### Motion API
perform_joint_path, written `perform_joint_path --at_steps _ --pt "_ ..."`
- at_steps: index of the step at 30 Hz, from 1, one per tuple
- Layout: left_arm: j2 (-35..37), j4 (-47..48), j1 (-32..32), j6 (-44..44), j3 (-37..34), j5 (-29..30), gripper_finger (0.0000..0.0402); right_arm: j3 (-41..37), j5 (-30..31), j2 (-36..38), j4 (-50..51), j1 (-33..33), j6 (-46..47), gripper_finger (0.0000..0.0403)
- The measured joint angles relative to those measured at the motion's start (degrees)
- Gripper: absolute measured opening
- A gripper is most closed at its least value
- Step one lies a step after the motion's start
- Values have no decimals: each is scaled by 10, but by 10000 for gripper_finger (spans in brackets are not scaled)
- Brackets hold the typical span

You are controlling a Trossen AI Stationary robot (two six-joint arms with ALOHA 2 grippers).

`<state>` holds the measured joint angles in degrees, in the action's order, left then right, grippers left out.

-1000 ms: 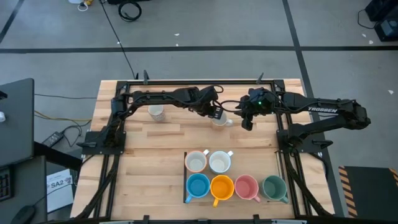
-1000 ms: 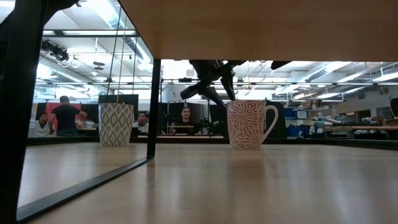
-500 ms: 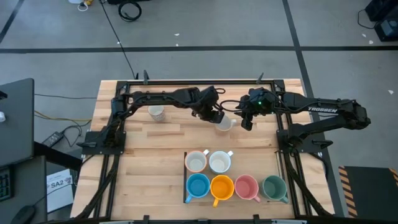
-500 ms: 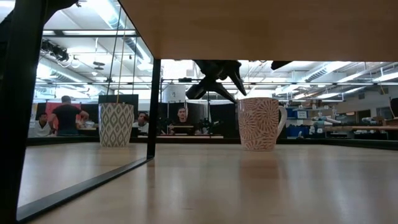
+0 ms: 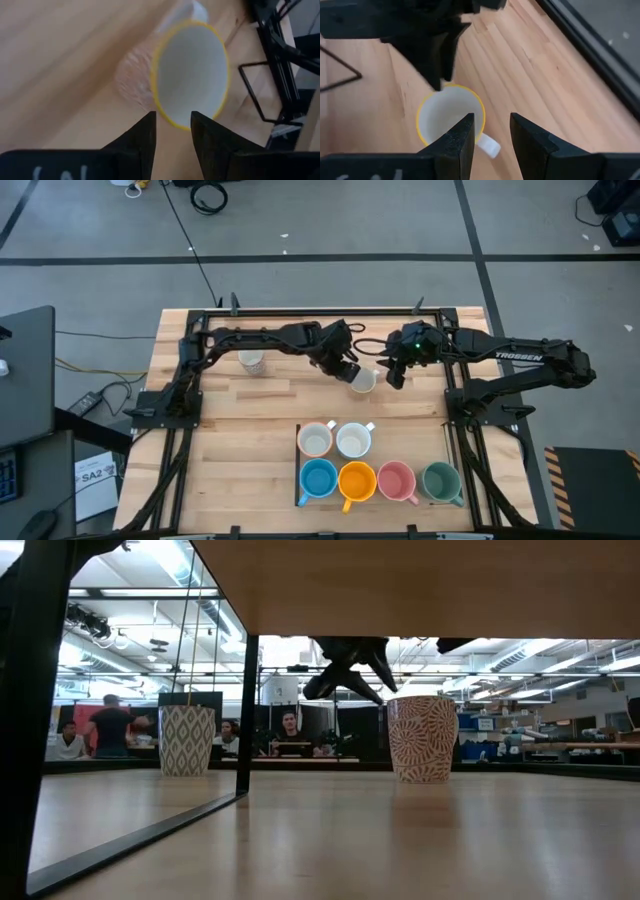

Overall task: Place coffee mugs
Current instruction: Put the orange patterned mug on the shelf

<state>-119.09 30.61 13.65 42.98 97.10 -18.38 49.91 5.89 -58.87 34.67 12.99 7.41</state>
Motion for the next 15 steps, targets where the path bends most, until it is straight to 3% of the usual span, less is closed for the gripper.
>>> perform_joint_path --at_steps 7,15 --pt "18 42 25 -65 0 31 128 0 -3 0 20 0 115 131" --pt "43 49 51 -166 0 62 128 0 -56 -2 26 -4 280 129"
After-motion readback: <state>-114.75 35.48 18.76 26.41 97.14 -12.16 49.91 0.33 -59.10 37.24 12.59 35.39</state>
